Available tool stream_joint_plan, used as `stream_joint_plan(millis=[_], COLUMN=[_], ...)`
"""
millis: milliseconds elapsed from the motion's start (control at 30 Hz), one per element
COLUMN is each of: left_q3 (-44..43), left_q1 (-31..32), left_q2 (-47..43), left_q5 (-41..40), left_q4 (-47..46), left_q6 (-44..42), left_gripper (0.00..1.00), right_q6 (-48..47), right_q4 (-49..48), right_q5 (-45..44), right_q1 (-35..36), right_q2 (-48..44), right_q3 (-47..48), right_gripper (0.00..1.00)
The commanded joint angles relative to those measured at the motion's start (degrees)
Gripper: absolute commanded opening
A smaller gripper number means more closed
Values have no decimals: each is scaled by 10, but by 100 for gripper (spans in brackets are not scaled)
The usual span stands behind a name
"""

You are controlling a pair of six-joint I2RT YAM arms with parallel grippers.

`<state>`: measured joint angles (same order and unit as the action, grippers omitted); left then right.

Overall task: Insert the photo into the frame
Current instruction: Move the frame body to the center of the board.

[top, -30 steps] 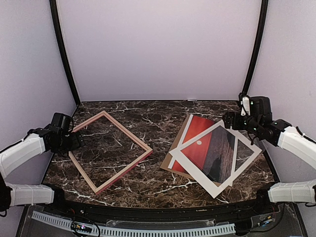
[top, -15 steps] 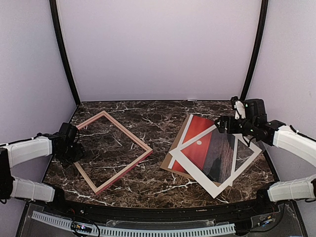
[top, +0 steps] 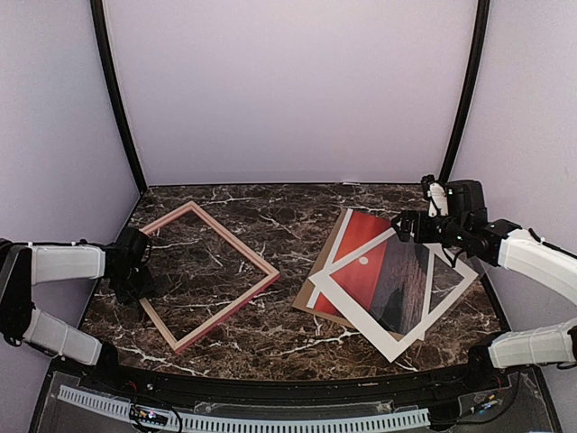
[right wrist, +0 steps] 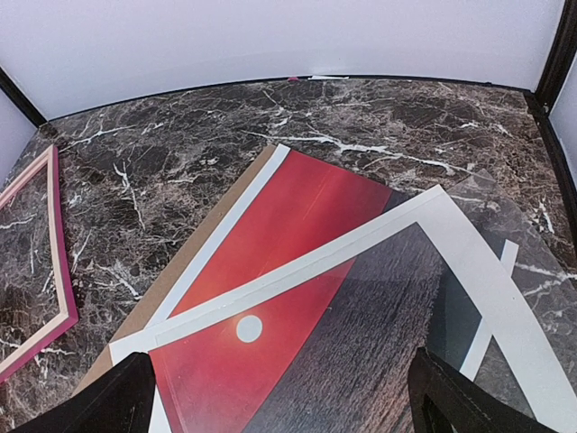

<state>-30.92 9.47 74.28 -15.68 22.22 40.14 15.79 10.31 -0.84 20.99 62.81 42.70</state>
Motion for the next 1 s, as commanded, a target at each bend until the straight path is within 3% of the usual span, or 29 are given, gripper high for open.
stream_joint_plan(millis=[0, 300, 600, 967], left_q3=[-44, -131, -286, -316], left_q1=[-3, -3, -1, 75], left_q2=[31, 134, 273, 323], left_q5=[17, 56, 11, -36], left_q4=[-19, -16, 71, 43], left_q6=[-76, -151, -268, -391], left_gripper=[43, 25, 20, 17], right_q6=[11, 16, 14, 29], right_q4=[-11, 5, 4, 0], right_q5=[-1, -5, 0, -34], right_q1=[4, 4, 6, 6], right_q2=[-2, 8, 4, 37], right_q3=[-3, -4, -10, -26], right_gripper=[99, 99, 99, 99])
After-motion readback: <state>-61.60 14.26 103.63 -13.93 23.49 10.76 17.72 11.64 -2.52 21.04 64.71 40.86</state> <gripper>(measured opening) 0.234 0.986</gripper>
